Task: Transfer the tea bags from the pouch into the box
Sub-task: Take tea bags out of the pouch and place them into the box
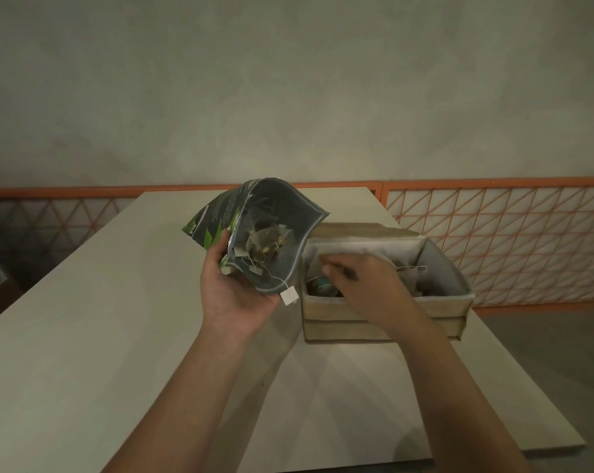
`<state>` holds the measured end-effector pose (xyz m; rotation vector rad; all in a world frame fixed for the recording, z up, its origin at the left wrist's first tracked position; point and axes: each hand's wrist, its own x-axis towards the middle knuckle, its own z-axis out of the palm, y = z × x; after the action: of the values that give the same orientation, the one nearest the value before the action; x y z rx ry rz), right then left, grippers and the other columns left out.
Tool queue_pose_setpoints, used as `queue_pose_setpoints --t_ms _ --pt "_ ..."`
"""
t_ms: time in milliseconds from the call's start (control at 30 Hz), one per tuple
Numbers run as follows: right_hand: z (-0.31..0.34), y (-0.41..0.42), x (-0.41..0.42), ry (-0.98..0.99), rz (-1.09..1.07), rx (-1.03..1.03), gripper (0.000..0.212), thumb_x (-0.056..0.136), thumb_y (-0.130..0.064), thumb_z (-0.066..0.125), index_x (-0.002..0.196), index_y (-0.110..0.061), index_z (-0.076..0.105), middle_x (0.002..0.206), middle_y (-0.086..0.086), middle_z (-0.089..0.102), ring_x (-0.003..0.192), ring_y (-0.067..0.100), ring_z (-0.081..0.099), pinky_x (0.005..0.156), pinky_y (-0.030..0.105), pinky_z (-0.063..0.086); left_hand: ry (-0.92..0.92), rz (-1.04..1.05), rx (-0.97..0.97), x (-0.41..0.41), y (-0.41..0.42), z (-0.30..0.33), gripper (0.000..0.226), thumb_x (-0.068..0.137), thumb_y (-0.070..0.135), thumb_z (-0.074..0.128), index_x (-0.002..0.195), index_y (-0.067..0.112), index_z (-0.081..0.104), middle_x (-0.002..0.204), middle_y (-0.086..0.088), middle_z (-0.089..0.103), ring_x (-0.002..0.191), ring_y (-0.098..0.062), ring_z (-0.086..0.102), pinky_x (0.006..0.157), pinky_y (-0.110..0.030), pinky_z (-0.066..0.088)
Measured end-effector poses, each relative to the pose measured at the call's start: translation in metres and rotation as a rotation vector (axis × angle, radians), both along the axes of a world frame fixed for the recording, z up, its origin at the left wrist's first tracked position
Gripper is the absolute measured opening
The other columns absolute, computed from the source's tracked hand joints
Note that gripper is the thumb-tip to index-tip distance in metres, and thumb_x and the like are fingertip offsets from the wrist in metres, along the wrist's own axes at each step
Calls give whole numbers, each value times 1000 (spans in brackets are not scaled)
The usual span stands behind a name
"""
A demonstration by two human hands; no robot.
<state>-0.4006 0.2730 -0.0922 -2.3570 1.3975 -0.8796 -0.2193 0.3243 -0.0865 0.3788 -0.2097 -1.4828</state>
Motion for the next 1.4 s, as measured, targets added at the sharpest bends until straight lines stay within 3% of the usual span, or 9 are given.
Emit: queue_pose_setpoints --t_ms 100,300,400,500,667,967,1133,1267,1400 --pt "2 2 5 -109 -50 -70 23 94 -32 57 116 -35 66 114 -11 65 104 10 59 98 44 48 -1 -3 13 0 1 1 41 86 47 65 99 12 82 126 -14 70 120 -33 64 95 -42 55" --pt "24 21 31 -507 -35 -240 16 84 -22 72 100 -25 70 113 -5 44 106 9 48 86 8 38 -52 23 48 -4 5 5 48 87 50 62 107 11 79 122 -15 72 119 -32 65 102 -43 51" --pt "26 21 50 -430 -51 -244 28 81 -25 77 108 -27 71 126 2 39 113 14 47 83 2 38 -72 31 54 -8 7 7 59 83 49 64 129 14 67 128 -15 69 123 -31 63 100 -43 53" --pt "24 18 63 -329 -176 -347 36 78 -28 78 113 -28 69 122 6 39 109 21 47 82 18 47 -58 33 67 -10 9 10 64 77 48 67 131 14 64 124 -15 71 116 -31 67 79 -41 62" --pt "21 16 75 -23 -285 -524 24 74 -35 75 96 -23 74 102 7 50 94 28 47 76 38 46 -70 14 62 -8 9 10 70 75 48 67 137 15 62 134 -12 66 131 -27 58 114 -39 40" --pt "24 7 82 182 -408 -608 13 69 -29 80 73 -19 73 94 7 53 88 29 48 71 37 33 -92 0 42 -11 9 9 67 76 47 65 135 14 62 136 -12 64 133 -26 55 111 -39 41" --pt "26 7 64 -164 -258 -552 12 81 -34 69 81 -22 70 94 0 56 91 20 47 75 31 36 -91 4 25 -9 6 9 55 83 47 62 127 15 66 126 -14 70 115 -28 68 89 -37 59" --pt "35 10 41 -535 -105 -415 6 85 -25 68 85 -19 65 93 -7 61 91 12 51 73 19 41 -50 11 8 -5 1 3 57 84 47 63 133 17 63 130 -16 68 120 -34 65 102 -44 51" --pt "47 12 14 -829 -72 -146 10 88 -19 68 88 -20 58 87 -8 64 75 1 61 59 17 49 -25 7 -13 -5 -2 0 53 81 45 66 127 18 67 128 -16 69 119 -35 65 97 -43 53"
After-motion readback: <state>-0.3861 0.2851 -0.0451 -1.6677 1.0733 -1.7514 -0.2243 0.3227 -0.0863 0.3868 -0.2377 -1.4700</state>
